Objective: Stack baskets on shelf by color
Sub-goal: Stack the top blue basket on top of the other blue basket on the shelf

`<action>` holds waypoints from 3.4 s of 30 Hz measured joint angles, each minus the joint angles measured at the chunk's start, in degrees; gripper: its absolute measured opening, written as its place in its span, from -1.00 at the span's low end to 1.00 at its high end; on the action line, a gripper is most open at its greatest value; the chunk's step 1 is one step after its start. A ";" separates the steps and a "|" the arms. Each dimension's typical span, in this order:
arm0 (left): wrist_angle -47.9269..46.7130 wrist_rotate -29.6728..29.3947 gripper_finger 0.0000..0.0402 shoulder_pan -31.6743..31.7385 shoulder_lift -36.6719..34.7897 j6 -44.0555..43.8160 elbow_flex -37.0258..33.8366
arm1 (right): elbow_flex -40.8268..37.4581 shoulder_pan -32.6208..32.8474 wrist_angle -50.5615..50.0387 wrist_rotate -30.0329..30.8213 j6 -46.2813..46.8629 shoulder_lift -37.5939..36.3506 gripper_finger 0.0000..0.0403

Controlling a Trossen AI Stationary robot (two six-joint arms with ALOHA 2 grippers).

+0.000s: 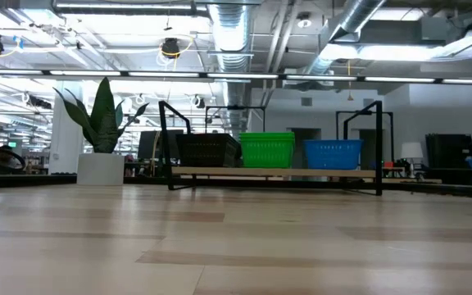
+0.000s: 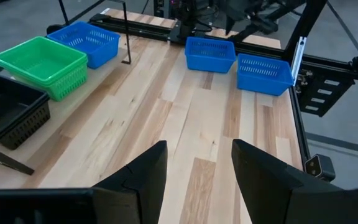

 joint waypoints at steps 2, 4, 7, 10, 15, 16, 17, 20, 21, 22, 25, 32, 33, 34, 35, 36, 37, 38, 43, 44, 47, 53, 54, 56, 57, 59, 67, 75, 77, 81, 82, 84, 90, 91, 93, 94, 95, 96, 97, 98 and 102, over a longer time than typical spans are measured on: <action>0.00 0.00 -0.16 0.00 0.00 -0.02 -0.01 | 0.00 1.23 1.70 -2.17 -0.01 2.08 0.22; 0.00 0.00 -0.16 0.00 -0.02 -0.04 -0.01 | 0.00 2.19 3.21 -3.52 -0.45 3.82 0.22; -0.01 0.00 -0.16 0.00 0.00 0.00 -0.01 | 0.02 3.04 3.93 -3.70 -1.15 5.59 0.22; 0.00 -0.05 -0.16 0.00 -0.02 0.00 0.00 | 0.02 3.10 3.28 -3.70 -2.88 7.20 0.22; -0.01 -0.07 -0.16 0.00 -0.01 0.00 -0.01 | 0.02 2.37 1.97 -2.95 -7.05 9.19 0.22; 0.00 -0.07 -0.16 0.00 -0.01 0.00 -0.01 | 0.02 2.18 1.96 -2.22 -7.52 9.44 0.22; -0.02 -0.07 -0.16 0.01 -0.01 -0.01 -0.01 | 0.02 1.95 2.00 -1.63 -8.03 9.61 0.22; -0.03 -0.07 -0.16 0.01 0.00 0.00 -0.01 | 0.00 1.64 2.13 0.36 -9.18 9.62 0.22; -0.03 -0.07 -0.16 0.00 0.00 0.00 -0.01 | 0.00 1.37 2.13 0.66 -9.46 9.62 0.22; -0.04 -0.07 -0.16 0.02 -0.01 -0.01 -0.01 | 0.00 1.16 2.09 0.77 -9.92 9.62 0.22; -0.23 -0.07 -0.16 0.00 0.00 -0.01 -0.01 | 0.00 0.81 2.15 0.97 -10.98 9.62 0.21; -0.26 0.12 -0.16 0.02 0.00 0.00 -0.01 | 0.02 -0.39 2.45 3.86 -11.16 9.81 0.10; -0.27 0.30 -0.16 0.02 -0.01 -0.01 -0.01 | 0.01 -0.68 2.49 3.90 -11.18 10.06 0.09; -0.28 0.37 -0.16 0.02 0.00 -0.02 -0.01 | -0.05 -0.87 2.58 3.90 -11.21 10.44 0.08; -0.27 0.40 -0.16 0.01 0.00 -0.02 -0.01 | -0.17 -0.98 2.77 3.87 -11.25 10.80 0.06; -0.26 0.59 -0.16 0.00 -0.02 -0.02 -0.01 | -0.34 -1.02 2.97 3.86 -11.36 11.25 0.05; -0.26 0.94 -0.16 0.02 0.00 -0.02 -0.01 | -0.39 -1.00 3.11 3.84 -11.92 11.88 0.04; -0.27 1.38 -0.16 0.02 0.00 -0.04 0.00 | -0.43 -1.00 3.66 3.84 -12.61 12.59 0.04; -0.25 1.60 -0.16 0.02 -0.01 -0.04 -0.01 | -0.42 -2.08 4.37 3.99 -14.87 14.63 -0.01; -0.26 1.60 -0.16 0.02 -0.01 -0.04 -0.01 | -0.42 -2.47 4.40 4.13 -15.51 14.70 -0.02; -0.24 1.60 -0.16 0.02 0.00 -0.04 0.00 | -0.42 -3.68 4.30 4.81 -17.63 14.65 -0.08; -0.26 1.55 -0.16 0.02 0.00 -0.04 -0.01 | -0.42 -6.75 4.02 5.57 -23.23 14.65 -0.42; -0.26 1.55 -0.16 0.02 0.00 -0.04 -0.01 | -0.42 -7.43 4.15 5.59 -24.17 14.65 -0.52; -0.26 1.55 -0.16 0.02 0.00 -0.03 -0.01 | -0.42 -8.69 4.14 5.76 -25.92 14.65 -0.74; -0.26 1.53 -0.16 0.02 0.00 0.04 -0.01 | -0.42 -9.33 4.12 6.29 -26.75 14.64 -0.85; -0.30 1.53 -0.16 0.02 0.00 0.11 -0.01 | -0.39 -10.69 4.12 7.01 -28.43 14.59 -0.93; -0.51 1.83 -0.16 0.02 0.00 0.52 0.00 | 3.28 -16.73 5.27 12.66 -33.89 8.87 -0.96; -1.90 1.86 -0.16 0.02 0.00 0.55 -0.01 | 13.00 -23.26 7.15 26.91 -44.80 1.27 -0.97; -1.93 1.86 -0.16 0.02 -0.01 0.55 0.00 | 15.62 -25.93 8.22 29.94 -50.37 0.02 -0.97; -2.25 1.86 -0.16 0.02 -0.01 1.09 -0.01 | 19.90 -34.21 8.84 31.43 -63.09 -0.60 -0.98; -2.32 1.84 -0.16 0.02 0.00 1.37 -0.01 | 20.76 -36.96 8.84 31.61 -65.79 -0.46 -0.98; -2.35 1.77 -0.16 0.02 0.00 1.64 -0.01 | 21.91 -42.61 9.28 31.52 -71.59 -0.30 -0.98; -2.66 1.86 -0.16 0.00 -0.02 1.45 -0.01 | 23.45 -60.08 13.21 26.51 -85.33 2.14 -0.98; -2.83 1.98 -0.16 0.02 -0.01 1.05 -0.01 | 23.51 -62.59 12.90 25.49 -86.03 2.42 -0.98; -2.95 1.99 -0.16 0.02 -0.02 0.70 0.00 | 23.43 -67.24 12.18 23.30 -87.05 3.43 -0.98; -2.98 2.10 -0.16 0.00 -0.02 0.68 -0.01 | 23.43 -69.01 12.25 22.27 -87.29 4.06 -0.98; -3.00 2.43 -0.16 0.02 -0.02 0.68 -0.01 | 23.41 -70.51 12.06 21.42 -87.73 4.47 -0.98; -3.06 2.59 -0.16 0.02 -0.02 0.68 -0.01 | 23.35 -71.81 11.60 20.31 -88.44 4.55 -0.98; -3.08 2.71 -0.16 0.00 -0.02 0.66 0.00 | 23.36 -72.90 11.36 19.55 -89.17 4.58 -0.97; -3.12 2.86 -0.16 0.02 -0.02 0.66 -0.01 | 23.49 -73.51 11.57 19.25 -89.89 5.02 -0.97; -3.17 2.93 -0.16 0.02 -0.02 0.74 -0.01 | 23.32 -75.86 10.81 18.26 -91.51 5.92 -0.97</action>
